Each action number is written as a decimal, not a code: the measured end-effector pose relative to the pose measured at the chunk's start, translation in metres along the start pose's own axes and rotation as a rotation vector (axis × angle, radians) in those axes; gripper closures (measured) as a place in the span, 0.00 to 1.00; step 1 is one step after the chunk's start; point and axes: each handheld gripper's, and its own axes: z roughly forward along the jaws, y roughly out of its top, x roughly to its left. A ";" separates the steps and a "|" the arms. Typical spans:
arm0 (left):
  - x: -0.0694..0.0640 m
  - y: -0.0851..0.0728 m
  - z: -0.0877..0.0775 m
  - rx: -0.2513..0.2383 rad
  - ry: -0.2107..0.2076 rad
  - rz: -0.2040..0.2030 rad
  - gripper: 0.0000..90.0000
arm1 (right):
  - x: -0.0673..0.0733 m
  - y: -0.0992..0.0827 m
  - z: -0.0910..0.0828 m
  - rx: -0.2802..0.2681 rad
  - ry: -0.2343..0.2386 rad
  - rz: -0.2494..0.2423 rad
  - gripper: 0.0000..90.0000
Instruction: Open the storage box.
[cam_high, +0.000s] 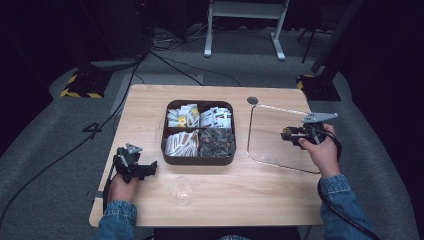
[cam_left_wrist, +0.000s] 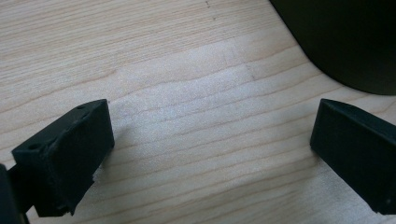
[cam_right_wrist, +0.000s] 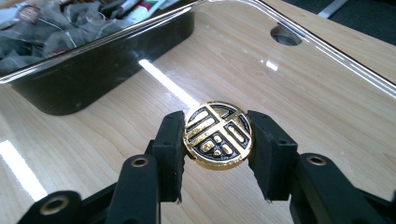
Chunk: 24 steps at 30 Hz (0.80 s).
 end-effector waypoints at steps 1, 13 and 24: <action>0.000 0.000 0.000 0.000 0.000 0.000 0.00 | -0.001 -0.002 0.001 0.001 -0.001 0.003 0.65; 0.000 0.000 0.000 0.000 0.000 0.000 0.00 | -0.020 -0.026 0.021 0.021 -0.033 0.039 0.65; 0.000 0.000 0.000 0.000 -0.002 0.000 0.00 | -0.026 -0.045 0.040 0.078 -0.044 0.054 0.65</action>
